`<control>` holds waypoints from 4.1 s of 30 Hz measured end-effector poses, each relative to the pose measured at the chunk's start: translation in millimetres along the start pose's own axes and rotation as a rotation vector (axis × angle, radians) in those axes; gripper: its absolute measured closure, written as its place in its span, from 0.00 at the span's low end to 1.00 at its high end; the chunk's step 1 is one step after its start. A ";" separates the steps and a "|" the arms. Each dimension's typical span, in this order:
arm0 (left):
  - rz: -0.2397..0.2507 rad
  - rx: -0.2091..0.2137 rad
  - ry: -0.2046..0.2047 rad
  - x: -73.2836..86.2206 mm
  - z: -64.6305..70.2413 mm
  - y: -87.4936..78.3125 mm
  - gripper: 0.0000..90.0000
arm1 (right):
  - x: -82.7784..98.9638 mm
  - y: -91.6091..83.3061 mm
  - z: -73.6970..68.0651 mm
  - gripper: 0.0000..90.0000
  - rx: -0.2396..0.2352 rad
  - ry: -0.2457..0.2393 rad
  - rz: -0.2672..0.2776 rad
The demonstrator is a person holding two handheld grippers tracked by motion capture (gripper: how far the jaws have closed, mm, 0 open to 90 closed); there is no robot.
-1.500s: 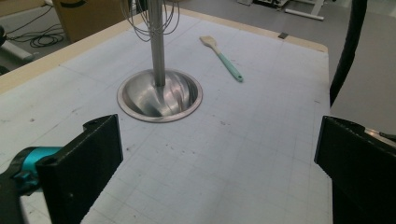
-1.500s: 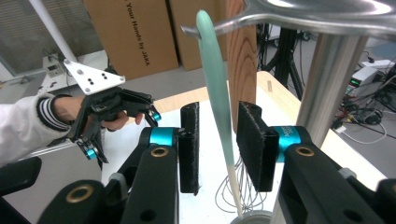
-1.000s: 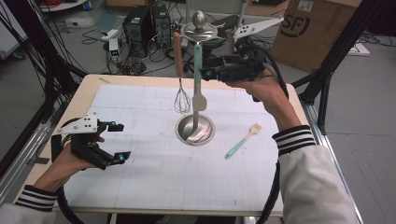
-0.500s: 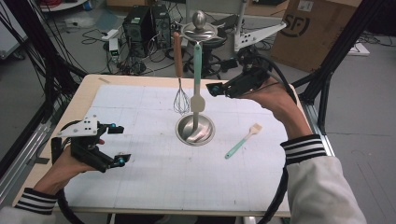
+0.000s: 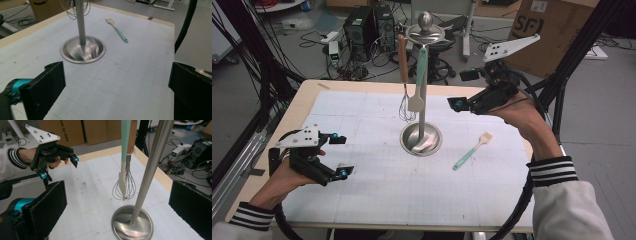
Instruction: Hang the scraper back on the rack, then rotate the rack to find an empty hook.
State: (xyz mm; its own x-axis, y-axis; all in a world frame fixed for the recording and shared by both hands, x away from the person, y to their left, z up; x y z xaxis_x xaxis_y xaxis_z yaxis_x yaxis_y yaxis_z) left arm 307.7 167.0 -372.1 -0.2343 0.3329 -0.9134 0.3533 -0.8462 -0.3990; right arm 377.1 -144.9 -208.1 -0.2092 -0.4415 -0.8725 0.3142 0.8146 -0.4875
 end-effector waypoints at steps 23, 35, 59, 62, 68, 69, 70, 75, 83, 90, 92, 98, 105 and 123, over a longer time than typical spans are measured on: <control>0.008 -0.008 0.005 1.9 0.5 -4.0 0.02 | -3.7 -19.5 12.7 0.05 0.043 0.023 0.024; 0.006 -0.015 0.012 5.4 0.5 -6.9 0.02 | -11.6 -33.5 26.9 0.21 0.050 0.048 0.038; 0.018 -0.018 0.003 9.1 -2.7 -12.2 0.02 | -30.0 -36.3 52.8 0.74 0.093 0.081 0.014; 0.018 -0.018 0.001 10.0 -2.5 -12.6 0.02 | -34.8 -36.8 53.9 0.80 0.097 0.074 0.014; 0.029 -0.011 -0.015 14.6 -2.5 -11.9 0.02 | -41.5 -36.3 57.0 0.90 0.098 0.062 0.009; 0.028 -0.011 -0.015 15.4 -2.8 -11.5 0.02 | -42.8 -35.6 58.0 0.92 0.099 0.062 0.011; 0.028 -0.013 -0.018 15.9 -3.3 -11.2 0.02 | -43.8 -35.1 58.8 0.94 0.100 0.060 0.009; 0.036 -0.013 -0.021 15.7 -5.2 -11.9 0.02 | -51.1 -31.8 63.3 0.99 0.110 0.037 0.018; 0.043 -0.005 -0.032 15.3 -5.3 -10.6 0.02 | -56.8 -25.2 67.1 0.99 0.106 0.029 0.028; 0.037 -0.008 -0.037 15.9 -6.7 -9.7 0.02 | -63.4 -22.8 66.5 0.99 0.102 0.024 0.030; 0.035 -0.006 -0.037 16.0 -6.7 -10.2 0.02 | -67.3 -22.1 65.2 0.99 0.095 0.019 0.038; 0.039 -0.004 -0.038 15.9 -6.5 -11.3 0.02 | -73.8 -17.5 61.8 0.99 0.088 0.010 0.037; 0.038 -0.006 -0.036 16.1 -6.5 -12.3 0.02 | -74.0 -13.8 58.0 0.99 0.080 0.009 0.024; 0.032 -0.007 -0.025 16.6 -4.6 -11.1 0.02 | -77.1 -4.8 39.1 0.99 0.048 -0.006 0.026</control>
State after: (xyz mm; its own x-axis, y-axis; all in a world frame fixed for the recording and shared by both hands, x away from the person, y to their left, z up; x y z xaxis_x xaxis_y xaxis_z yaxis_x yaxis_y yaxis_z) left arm 304.1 183.7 -383.2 -0.2457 0.2951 -0.9234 0.3674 -0.8531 -0.3704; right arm 427.9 -129.5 -139.7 -0.1950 -0.4228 -0.8850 0.3633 0.8070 -0.4656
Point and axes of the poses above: each handheld gripper's, and its own axes: y roughly forward along the jaws, x roughly out of its underside, z roughly to its right, the point moved 8 cm from there along y, roughly forward along the jaws, and after that the axes turned 1 degree about -z, right-handed, at the moved point
